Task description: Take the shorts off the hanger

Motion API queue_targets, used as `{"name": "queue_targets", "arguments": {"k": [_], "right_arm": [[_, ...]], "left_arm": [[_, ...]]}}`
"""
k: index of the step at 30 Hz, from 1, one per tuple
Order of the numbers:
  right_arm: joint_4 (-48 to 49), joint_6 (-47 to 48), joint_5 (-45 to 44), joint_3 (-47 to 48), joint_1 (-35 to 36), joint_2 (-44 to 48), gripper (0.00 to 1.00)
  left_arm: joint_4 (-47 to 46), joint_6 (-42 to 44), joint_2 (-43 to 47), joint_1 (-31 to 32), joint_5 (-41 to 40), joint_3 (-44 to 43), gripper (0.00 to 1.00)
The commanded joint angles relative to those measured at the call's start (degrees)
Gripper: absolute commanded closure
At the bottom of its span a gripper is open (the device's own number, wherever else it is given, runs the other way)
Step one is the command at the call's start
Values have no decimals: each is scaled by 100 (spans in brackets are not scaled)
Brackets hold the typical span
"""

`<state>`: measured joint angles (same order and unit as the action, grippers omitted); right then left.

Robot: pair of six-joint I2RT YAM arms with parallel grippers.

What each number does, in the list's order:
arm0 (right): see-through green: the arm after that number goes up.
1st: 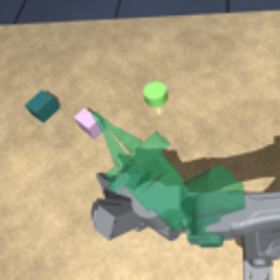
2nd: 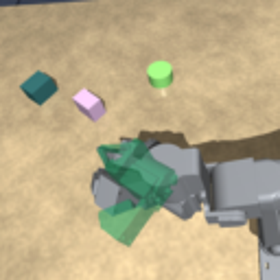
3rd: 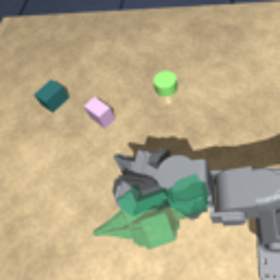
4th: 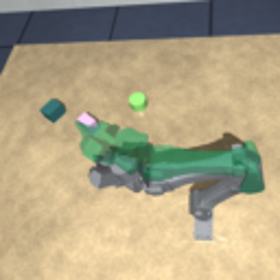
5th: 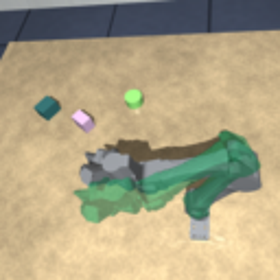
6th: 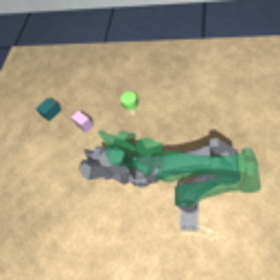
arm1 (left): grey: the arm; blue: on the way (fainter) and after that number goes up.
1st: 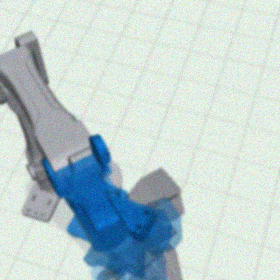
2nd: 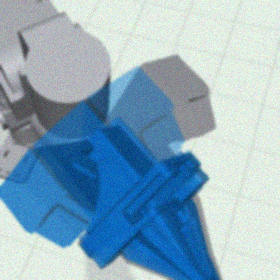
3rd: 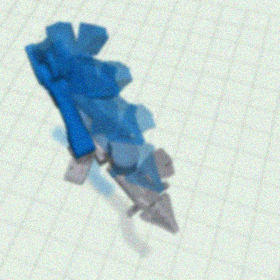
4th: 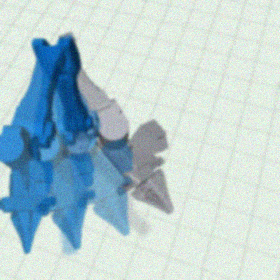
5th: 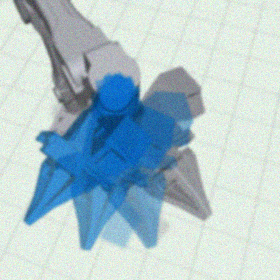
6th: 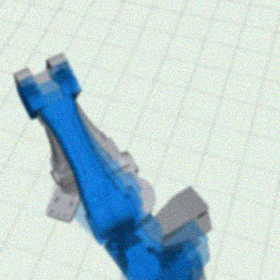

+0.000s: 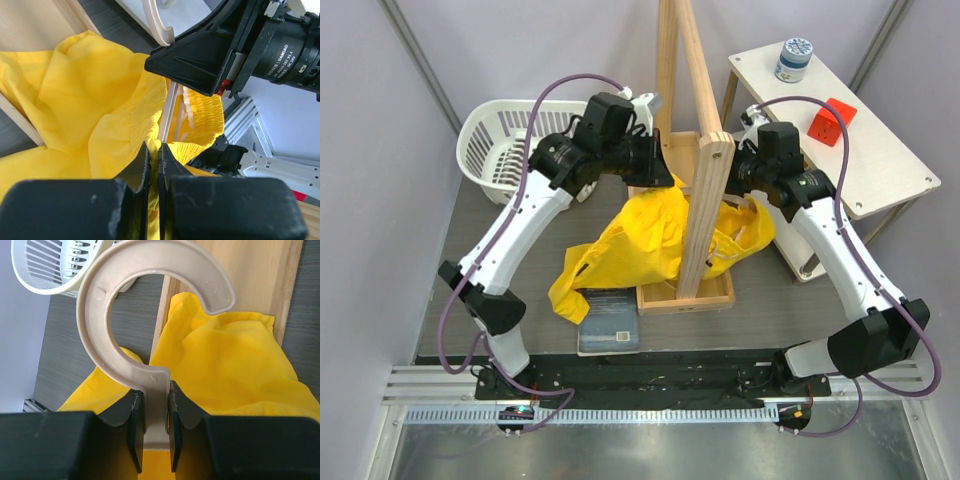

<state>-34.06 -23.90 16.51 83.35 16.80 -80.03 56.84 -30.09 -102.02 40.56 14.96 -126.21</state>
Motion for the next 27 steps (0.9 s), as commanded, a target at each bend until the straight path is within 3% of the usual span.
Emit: {"name": "queue_targets", "arguments": {"k": [1,4,10,13,21,25,27], "right_arm": [[49,-44,-437,-3,34,339,99],[-39,-255,-921,-117,25,400,99],[5,-1466,-1501,-556,-89,681,99],[285,-2039,-1318,-846,-299,839,99],[366,-1945,-781,-393,-520,603,99],[5,-1460,-563,190,-405,348,99],[180,-1555,-29,190,-405,313,99]], "left_arm": [[-243,-24,427,31,-274,0,100],[-410,20,726,23,-616,271,100],[-831,-41,1842,-12,-2040,1254,100],[-1289,-190,2414,-83,-2357,1853,100],[-1368,-410,2915,-162,-2428,2461,100],[-1534,-577,2793,-223,-2007,2522,100],[-1728,-726,2705,-302,-1524,2627,100]]}}
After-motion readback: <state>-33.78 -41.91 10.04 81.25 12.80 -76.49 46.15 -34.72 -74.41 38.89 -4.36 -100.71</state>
